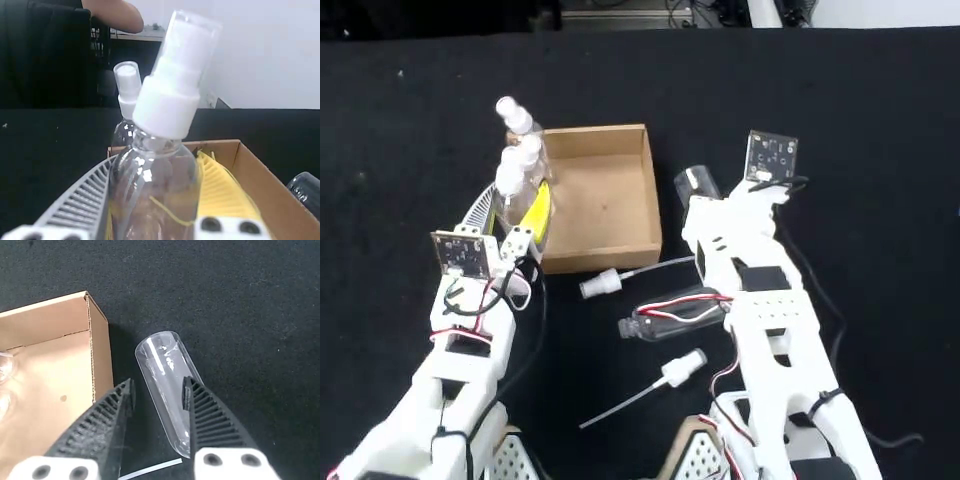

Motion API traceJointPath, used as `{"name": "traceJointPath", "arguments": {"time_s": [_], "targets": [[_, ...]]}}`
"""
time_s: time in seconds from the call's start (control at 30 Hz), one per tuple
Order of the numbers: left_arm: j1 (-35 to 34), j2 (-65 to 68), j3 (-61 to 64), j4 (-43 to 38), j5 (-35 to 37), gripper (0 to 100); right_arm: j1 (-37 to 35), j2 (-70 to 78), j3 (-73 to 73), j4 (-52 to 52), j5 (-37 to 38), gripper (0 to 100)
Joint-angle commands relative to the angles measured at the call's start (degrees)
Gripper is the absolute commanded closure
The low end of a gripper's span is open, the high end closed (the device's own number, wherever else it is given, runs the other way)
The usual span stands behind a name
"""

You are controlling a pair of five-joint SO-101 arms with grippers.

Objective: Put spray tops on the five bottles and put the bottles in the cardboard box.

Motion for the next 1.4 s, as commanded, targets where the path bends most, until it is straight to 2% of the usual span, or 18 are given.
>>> {"name": "traceJointPath", "arguments": {"time_s": [0.0, 0.43, 0.97, 1.23, 1.37], "targets": [[0.5, 4.0, -3.6, -1.9, 0.4, 97, -0.8, -1.5, -0.1, -1.6, 0.1, 86.4], [0.5, 14.2, -7.6, -1.9, 0.4, 96, -0.8, -1.5, -0.1, -1.6, 0.1, 86.4], [0.0, 14.3, -6.4, -1.9, 0.4, 72, -0.7, -1.5, -0.2, -1.6, 0.1, 86.4], [0.0, 14.3, -4.6, -1.9, -3.9, 70, -0.6, -1.5, -0.2, -1.6, 0.1, 86.4], [-0.1, 14.0, -4.9, -2.3, -3.6, 70, -0.6, -1.5, -0.3, -1.6, 0.1, 86.4]]}}
